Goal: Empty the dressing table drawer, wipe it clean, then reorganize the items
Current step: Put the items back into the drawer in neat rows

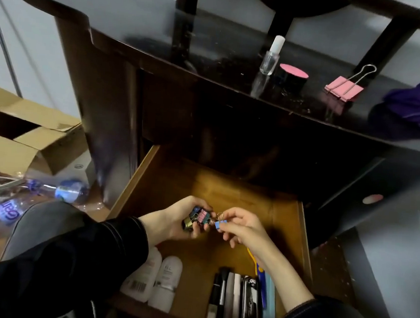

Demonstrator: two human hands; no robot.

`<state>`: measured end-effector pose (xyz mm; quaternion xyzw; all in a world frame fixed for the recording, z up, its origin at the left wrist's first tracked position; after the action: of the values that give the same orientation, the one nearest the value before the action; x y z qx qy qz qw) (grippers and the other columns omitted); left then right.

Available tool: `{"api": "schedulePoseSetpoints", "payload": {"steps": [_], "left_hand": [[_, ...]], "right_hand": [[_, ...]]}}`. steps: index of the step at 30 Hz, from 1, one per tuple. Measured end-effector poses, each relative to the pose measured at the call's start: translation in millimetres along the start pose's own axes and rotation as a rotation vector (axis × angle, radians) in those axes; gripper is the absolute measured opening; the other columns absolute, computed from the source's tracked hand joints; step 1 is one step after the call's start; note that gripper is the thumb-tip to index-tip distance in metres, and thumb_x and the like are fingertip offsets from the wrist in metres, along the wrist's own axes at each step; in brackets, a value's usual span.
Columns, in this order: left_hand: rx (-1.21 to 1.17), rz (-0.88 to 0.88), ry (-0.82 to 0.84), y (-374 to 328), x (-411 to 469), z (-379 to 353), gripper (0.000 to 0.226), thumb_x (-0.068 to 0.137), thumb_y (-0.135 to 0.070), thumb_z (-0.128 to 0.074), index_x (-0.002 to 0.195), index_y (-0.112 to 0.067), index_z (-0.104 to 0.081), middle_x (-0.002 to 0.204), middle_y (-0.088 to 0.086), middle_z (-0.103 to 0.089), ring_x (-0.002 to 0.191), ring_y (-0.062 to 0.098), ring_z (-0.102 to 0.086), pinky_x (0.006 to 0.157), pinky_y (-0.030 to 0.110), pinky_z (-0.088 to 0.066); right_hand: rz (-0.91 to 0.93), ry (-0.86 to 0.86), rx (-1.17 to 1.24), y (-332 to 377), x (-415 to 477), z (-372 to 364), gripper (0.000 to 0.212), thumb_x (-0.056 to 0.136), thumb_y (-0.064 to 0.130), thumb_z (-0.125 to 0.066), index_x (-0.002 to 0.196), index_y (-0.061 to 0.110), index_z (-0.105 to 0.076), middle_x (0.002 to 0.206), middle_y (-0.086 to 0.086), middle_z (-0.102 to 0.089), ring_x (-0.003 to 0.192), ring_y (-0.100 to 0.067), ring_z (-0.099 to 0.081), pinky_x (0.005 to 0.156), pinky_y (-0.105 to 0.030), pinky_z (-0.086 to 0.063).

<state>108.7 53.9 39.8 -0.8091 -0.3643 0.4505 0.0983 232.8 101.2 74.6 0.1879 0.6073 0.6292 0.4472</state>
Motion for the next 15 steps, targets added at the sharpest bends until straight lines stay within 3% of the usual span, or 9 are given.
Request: {"api": "schedulePoseSetpoints", "payload": {"steps": [6,12,15], "left_hand": [[0.003,-0.074,-0.114,-3,-4,12,0.014,0.091,-0.016,-0.057,0.082,-0.007,-0.061,0.074,0.010,-0.060,0.054,0.014,-0.053,0.033,0.014,-0.035],[0.000,-0.111,-0.218,-9,-7,23,0.011,0.092,-0.015,-0.055,0.085,-0.007,-0.059,0.073,0.009,-0.058,0.054,0.014,-0.051,0.033,0.014,-0.036],[0.053,-0.104,-0.222,-10,-8,19,0.010,0.092,-0.015,-0.056,0.085,-0.008,-0.058,0.074,0.009,-0.058,0.055,0.015,-0.053,0.033,0.015,-0.035]], "right_hand": [[-0.041,0.003,-0.120,-7,-3,-5,0.009,0.090,0.016,-0.071,0.097,0.011,-0.068,0.089,-0.005,-0.078,0.067,-0.010,-0.064,0.050,-0.021,-0.047],[-0.057,-0.037,-0.461,-23,-16,-5,0.005,0.082,0.031,-0.074,0.081,0.027,-0.070,0.074,0.014,-0.069,0.063,0.004,-0.059,0.060,-0.022,-0.048],[-0.039,0.047,-0.566,-26,-17,-16,0.008,0.083,0.029,-0.074,0.081,0.023,-0.071,0.074,0.004,-0.069,0.066,-0.005,-0.059,0.064,-0.027,-0.047]]}}
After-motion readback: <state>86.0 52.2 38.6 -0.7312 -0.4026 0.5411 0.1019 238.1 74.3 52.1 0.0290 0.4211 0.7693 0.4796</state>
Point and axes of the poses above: each hand's wrist, its own x-axis towards the middle knuckle, its own z-axis out of the back of the hand, y = z × x, the point moved 8 cm from there along x, towards the middle knuckle
